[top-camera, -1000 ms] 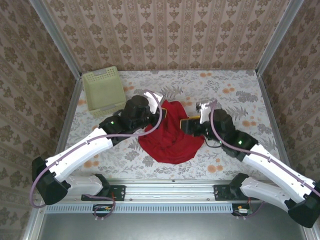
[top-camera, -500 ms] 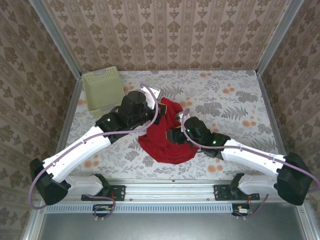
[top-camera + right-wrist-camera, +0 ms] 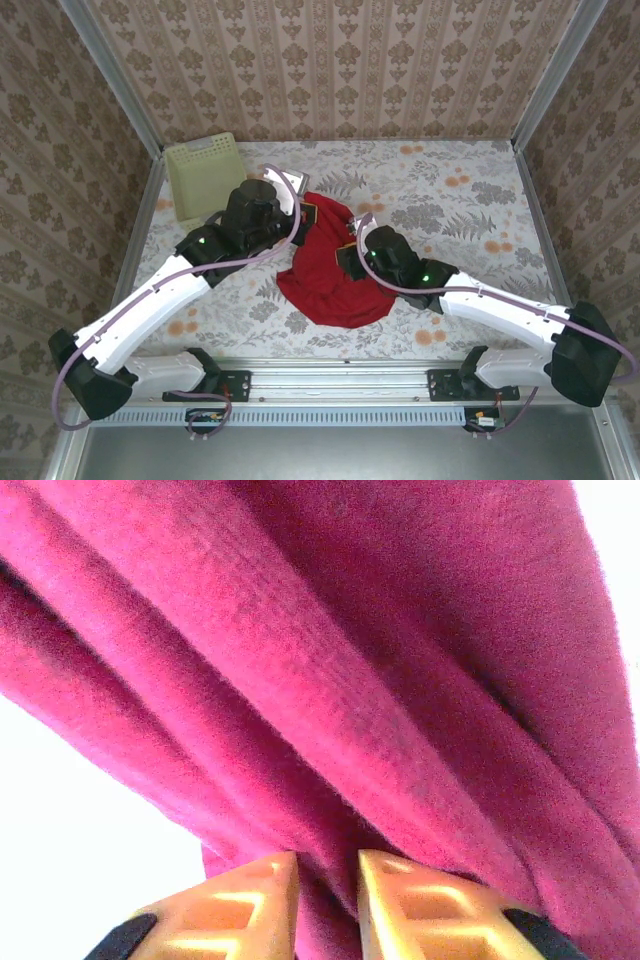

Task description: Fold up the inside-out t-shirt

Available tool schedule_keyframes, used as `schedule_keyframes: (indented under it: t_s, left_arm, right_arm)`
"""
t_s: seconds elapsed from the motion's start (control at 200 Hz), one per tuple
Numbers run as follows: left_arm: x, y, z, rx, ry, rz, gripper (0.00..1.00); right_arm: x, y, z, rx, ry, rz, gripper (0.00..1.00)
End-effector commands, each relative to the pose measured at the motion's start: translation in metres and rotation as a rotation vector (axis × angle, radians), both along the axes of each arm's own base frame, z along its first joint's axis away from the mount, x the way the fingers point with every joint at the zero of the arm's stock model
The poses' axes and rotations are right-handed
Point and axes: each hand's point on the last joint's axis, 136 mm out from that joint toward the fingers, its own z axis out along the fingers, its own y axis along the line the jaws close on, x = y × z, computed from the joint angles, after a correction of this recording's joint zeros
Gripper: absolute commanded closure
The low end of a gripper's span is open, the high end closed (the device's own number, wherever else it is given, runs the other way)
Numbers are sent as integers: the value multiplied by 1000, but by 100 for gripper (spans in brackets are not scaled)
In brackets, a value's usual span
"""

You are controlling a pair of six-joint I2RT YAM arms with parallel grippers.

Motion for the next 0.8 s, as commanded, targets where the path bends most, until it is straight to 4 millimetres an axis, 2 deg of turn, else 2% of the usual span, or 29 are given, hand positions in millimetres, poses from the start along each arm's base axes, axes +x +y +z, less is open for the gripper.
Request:
schedule_keyframes:
  t_s: [0.0,0.145,0.365,0.6,0.635,0.695,0.795]
  left_arm:
    - [-3,4,17,-39,-20,-1,100]
    - [-5,5,19,-36,-22,-10,100]
    - [-4,7,20,-35,-27,-8,100]
    - [-7,5,23,-46,-24,-21,100]
    - [-6,5,24,-45,-26,-20,100]
    - [-5,10,26,-35,-32,2,100]
    - [6,29,31,4,-44,90,100]
  right_arm:
    - [-1,1,8,10,-8,35,68]
    - [-5,7,0,42,13,87,65]
    - [-1,2,-22,-7,27,64,66]
    - [10,16,-36,-35,56,75,67]
    - [13,14,-38,-54,54,64,70]
    - [19,10,-35,-85,42,41,83]
    - [29,2,-10,-81,8,38,100]
